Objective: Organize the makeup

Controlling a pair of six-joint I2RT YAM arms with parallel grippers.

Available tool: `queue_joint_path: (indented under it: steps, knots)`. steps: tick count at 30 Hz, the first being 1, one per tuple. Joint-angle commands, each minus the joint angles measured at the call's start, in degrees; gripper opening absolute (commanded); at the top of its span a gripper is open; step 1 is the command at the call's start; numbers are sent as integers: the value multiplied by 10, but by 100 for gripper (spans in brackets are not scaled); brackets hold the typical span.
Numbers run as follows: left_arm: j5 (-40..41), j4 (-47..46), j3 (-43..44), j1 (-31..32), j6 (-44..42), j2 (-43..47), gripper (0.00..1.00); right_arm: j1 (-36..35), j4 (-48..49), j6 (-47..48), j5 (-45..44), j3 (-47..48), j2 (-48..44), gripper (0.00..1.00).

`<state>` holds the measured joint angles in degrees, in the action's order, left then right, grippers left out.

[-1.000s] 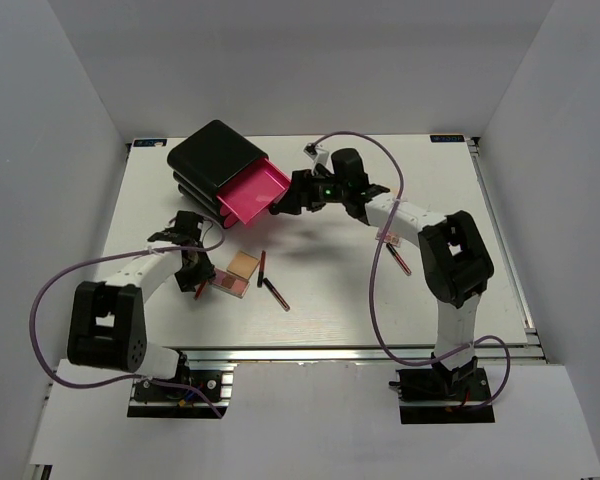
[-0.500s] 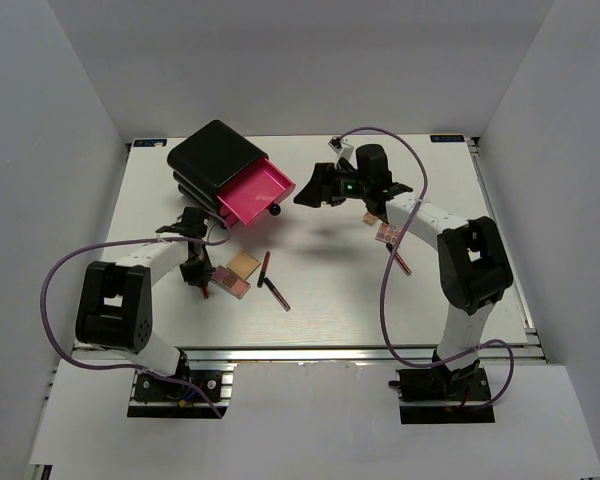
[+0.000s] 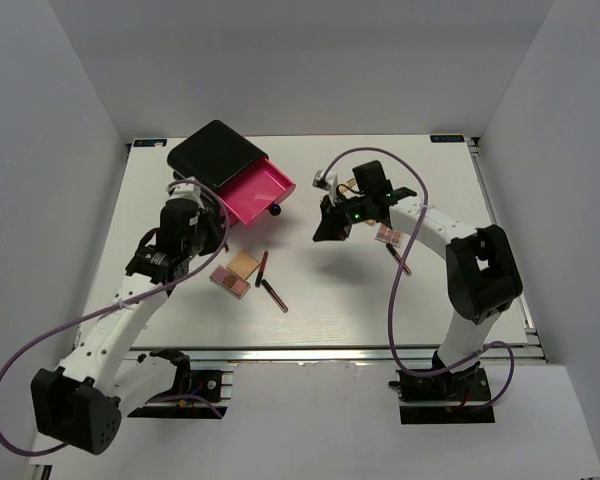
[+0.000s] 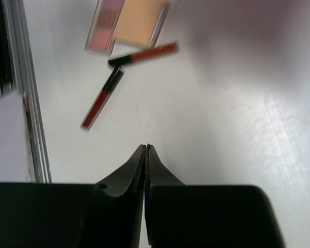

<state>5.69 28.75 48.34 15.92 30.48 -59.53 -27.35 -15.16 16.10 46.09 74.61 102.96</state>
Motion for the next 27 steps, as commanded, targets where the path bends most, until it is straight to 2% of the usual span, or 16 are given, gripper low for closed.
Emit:
queue_joint_path:
  steps: [1,3,4,6,7,11,15,16,17,19,20,24,27]
  knots:
    - [-33,-91,48,57,-32,-7,0,-15,-64,108,-6,-50,-50,1]
    - [-30,-89,86,67,-65,-40,0,-16,-50,86,-19,-66,-62,4]
    - [-27,-87,126,72,-80,-82,0,-16,-38,78,-32,-72,-65,15]
    - [-17,-80,167,78,-120,-127,0,-16,-36,67,-39,-79,-68,21]
    - [-3,-77,187,81,-132,-171,0,-16,-32,61,-49,-81,-69,28]
    - [40,-56,291,82,-186,-269,0,-16,-25,46,-62,-96,-87,36]
    - [66,-27,340,85,-227,-332,0,-14,-22,43,-80,-123,-108,44]
    - [71,-21,342,86,-232,-337,3,-12,-20,38,-90,-127,-113,48]
    - [78,-18,345,87,-234,-344,12,-9,-9,32,-96,-133,-122,50]
    - [85,-13,347,88,-234,-347,22,1,3,8,-120,-147,-130,55]
    - [90,-13,348,89,-233,-347,35,11,10,3,-129,-148,-134,56]
    - [88,-19,352,90,-216,-336,50,46,15,-16,-156,-148,-137,57]
    - [84,-16,368,93,-195,-328,57,70,11,-4,-173,-144,-139,58]
